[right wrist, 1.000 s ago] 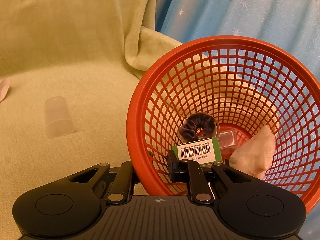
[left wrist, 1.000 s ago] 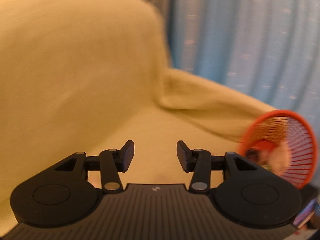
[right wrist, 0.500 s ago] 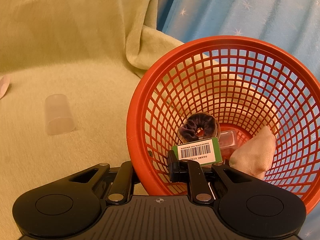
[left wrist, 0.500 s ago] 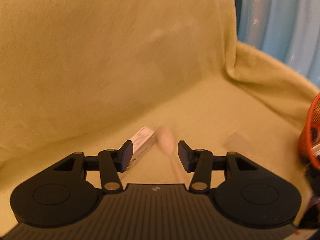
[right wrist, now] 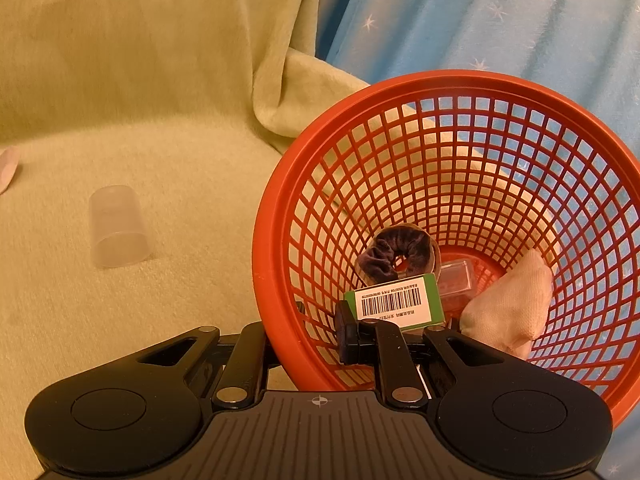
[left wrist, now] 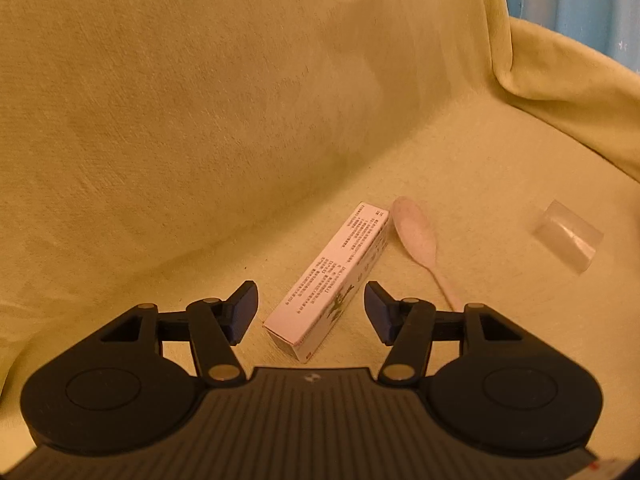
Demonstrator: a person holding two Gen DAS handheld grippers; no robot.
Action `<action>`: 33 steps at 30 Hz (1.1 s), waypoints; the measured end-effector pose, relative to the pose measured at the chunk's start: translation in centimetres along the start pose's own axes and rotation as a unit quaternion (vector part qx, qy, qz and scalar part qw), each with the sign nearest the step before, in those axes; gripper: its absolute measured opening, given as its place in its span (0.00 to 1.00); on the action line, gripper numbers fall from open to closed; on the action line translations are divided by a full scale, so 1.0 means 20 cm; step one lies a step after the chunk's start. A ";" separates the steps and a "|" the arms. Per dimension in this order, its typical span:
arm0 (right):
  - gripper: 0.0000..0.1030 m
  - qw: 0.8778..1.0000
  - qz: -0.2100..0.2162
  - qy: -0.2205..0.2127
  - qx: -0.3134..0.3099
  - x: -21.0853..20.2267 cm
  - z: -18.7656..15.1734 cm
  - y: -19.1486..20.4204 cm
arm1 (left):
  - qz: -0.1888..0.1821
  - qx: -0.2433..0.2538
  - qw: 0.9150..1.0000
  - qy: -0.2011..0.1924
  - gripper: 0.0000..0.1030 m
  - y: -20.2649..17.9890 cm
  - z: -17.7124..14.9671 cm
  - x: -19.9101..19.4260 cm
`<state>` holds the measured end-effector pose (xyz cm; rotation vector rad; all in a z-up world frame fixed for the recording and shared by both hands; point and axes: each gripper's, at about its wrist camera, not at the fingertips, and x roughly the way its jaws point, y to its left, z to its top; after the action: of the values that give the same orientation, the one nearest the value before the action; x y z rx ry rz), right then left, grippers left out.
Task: Organize objects
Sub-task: 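Lower the left gripper onto the long white medicine box and grasp it, then lift the white medicine box with the left gripper toward the basket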
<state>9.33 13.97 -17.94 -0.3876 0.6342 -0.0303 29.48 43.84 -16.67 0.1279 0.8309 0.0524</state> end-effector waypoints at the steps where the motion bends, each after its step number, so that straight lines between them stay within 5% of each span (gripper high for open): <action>1: 0.12 1.000 0.000 0.000 0.000 0.00 0.00 0.00 | -0.003 0.002 1.000 0.002 0.52 0.00 0.00 0.01; 8: 0.13 1.000 0.002 0.001 0.000 0.00 0.00 0.01 | -0.008 0.011 1.000 0.015 0.52 -0.01 0.00 0.10; 20: 0.13 1.000 0.001 0.001 0.000 -0.01 0.00 0.01 | -0.013 0.021 0.999 0.031 0.21 -0.04 -0.02 0.08; 33: 0.13 1.000 0.001 0.001 -0.002 -0.02 0.00 0.01 | -0.099 0.016 0.994 0.040 0.21 -0.22 -0.25 -0.19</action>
<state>9.00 14.13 -17.89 -0.3901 0.6375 -0.0279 23.10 39.53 -17.84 0.0740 0.9214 -0.1442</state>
